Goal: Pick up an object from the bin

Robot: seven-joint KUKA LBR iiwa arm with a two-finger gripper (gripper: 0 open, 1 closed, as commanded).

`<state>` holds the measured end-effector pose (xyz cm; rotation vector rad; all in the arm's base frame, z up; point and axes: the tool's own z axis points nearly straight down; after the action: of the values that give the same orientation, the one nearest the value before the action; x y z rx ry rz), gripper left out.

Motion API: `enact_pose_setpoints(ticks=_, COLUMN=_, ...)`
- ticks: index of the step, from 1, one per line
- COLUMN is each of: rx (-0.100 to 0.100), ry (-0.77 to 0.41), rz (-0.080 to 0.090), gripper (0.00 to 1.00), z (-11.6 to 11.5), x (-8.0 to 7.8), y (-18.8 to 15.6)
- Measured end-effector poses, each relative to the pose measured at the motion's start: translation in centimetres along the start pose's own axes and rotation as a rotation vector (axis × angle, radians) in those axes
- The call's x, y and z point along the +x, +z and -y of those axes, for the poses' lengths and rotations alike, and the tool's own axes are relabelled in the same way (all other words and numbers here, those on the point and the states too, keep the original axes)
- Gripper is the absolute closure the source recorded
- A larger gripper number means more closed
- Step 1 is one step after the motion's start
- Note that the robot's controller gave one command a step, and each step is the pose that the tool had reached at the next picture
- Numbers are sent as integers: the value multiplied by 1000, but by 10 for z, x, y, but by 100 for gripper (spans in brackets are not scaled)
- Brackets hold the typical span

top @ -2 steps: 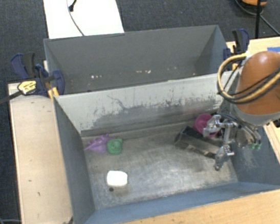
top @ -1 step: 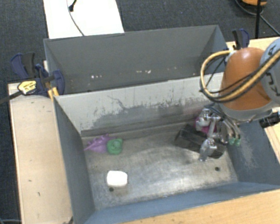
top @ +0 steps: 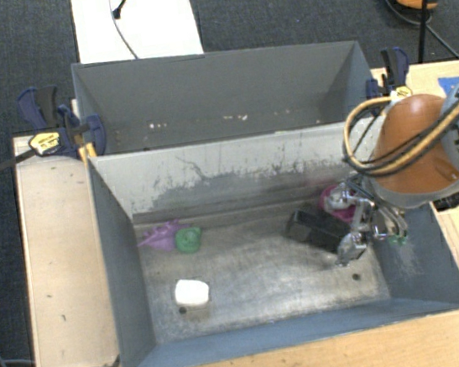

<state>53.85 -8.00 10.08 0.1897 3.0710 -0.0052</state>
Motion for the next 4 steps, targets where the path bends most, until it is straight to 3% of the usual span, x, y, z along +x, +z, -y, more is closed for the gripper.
enact_pose_setpoints(ticks=1, rx=17, ry=292, rz=-80, gripper=100, z=3, x=-16, y=23)
enact_pose_setpoints(ticks=4, rx=16, ry=291, rz=-74, gripper=100, z=3, x=-15, y=18)
